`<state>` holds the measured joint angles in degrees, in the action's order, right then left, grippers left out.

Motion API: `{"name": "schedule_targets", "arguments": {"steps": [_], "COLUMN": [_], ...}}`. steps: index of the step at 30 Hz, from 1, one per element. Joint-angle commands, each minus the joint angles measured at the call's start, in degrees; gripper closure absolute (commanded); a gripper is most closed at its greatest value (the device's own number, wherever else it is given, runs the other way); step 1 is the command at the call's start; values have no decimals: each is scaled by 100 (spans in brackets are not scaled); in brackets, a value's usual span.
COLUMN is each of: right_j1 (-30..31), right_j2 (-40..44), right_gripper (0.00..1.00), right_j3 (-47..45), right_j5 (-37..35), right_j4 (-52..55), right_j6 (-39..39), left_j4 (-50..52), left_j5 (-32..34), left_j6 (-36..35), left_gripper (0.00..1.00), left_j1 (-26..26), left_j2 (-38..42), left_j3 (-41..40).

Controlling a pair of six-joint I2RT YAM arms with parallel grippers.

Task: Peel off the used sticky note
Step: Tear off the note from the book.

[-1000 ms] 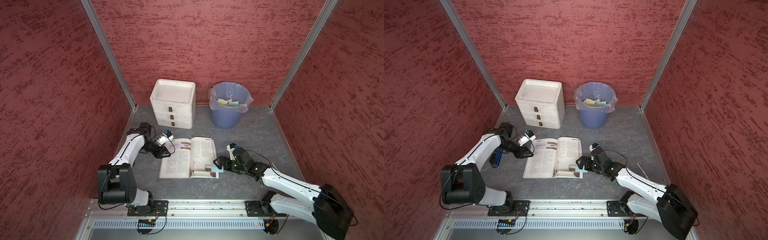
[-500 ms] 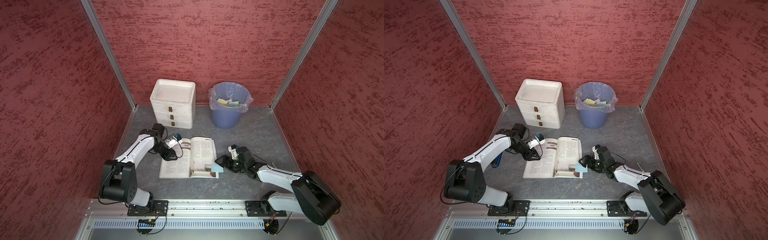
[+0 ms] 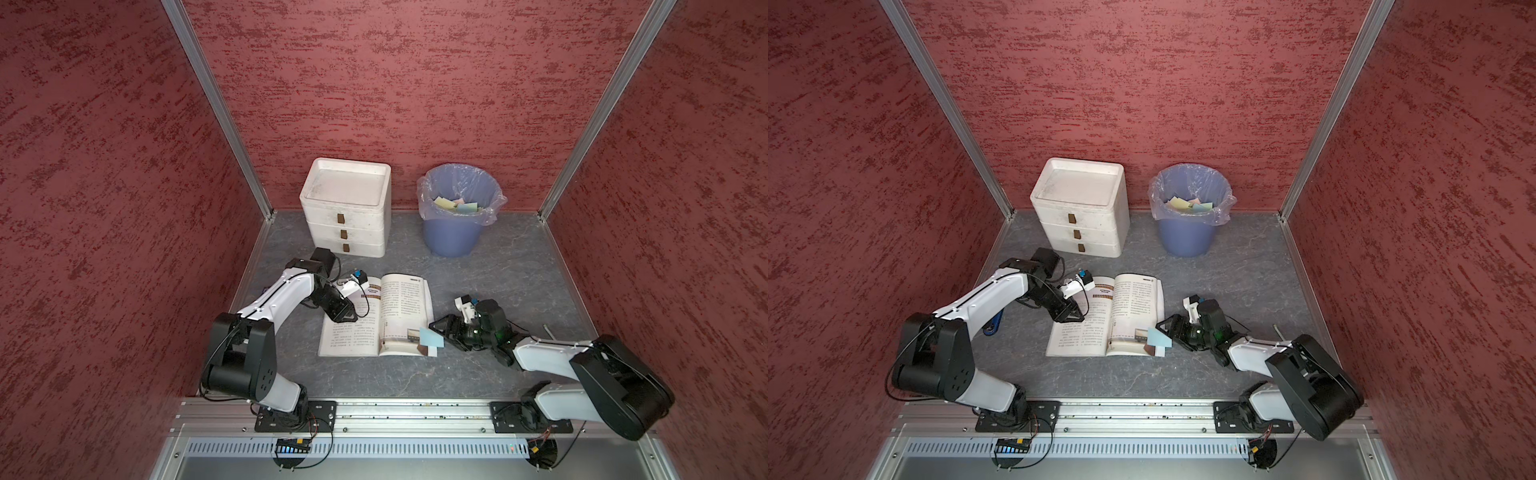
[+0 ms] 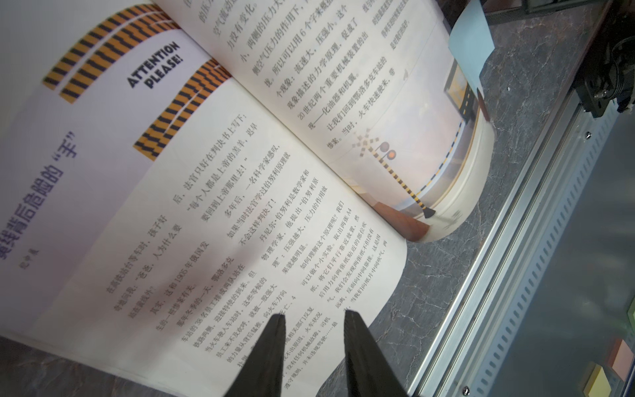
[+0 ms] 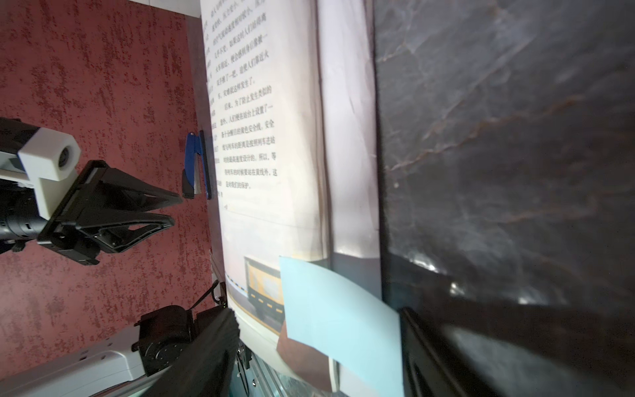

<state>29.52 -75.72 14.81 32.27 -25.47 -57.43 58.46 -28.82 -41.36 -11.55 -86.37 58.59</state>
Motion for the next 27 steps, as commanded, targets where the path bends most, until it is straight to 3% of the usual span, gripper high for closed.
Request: {"name": "schedule_targets", "arguments": {"steps": [1, 8, 16, 20, 24, 27], "right_j1": [-38, -42, -18, 44, 99, 160], "right_j2": [331, 846, 658, 730, 769, 764], "right_gripper": [27, 34, 44, 56, 73, 81], "right_j3": [-40, -110, 3, -44, -5, 86], "right_j5": [17, -122, -466, -809, -783, -728], "right_j4": [127, 554, 988, 1099, 1132, 1167], "right_j6": [-29, 66, 325, 491, 575, 641], "left_j4": [-113, -192, -149, -99, -33, 22], "left_j5": [47, 313, 529, 646, 674, 602], "left_j6": [100, 321, 545, 603, 637, 664], "left_gripper": [68, 68, 68, 68, 68, 68], "left_j1": [-198, -767, -1507, -1899, -2126, -2286], "left_j2": [-113, -632, -1184, -1584, -2020, -2328], "left_j3": [106, 456, 1026, 1387, 1823, 2157]}}
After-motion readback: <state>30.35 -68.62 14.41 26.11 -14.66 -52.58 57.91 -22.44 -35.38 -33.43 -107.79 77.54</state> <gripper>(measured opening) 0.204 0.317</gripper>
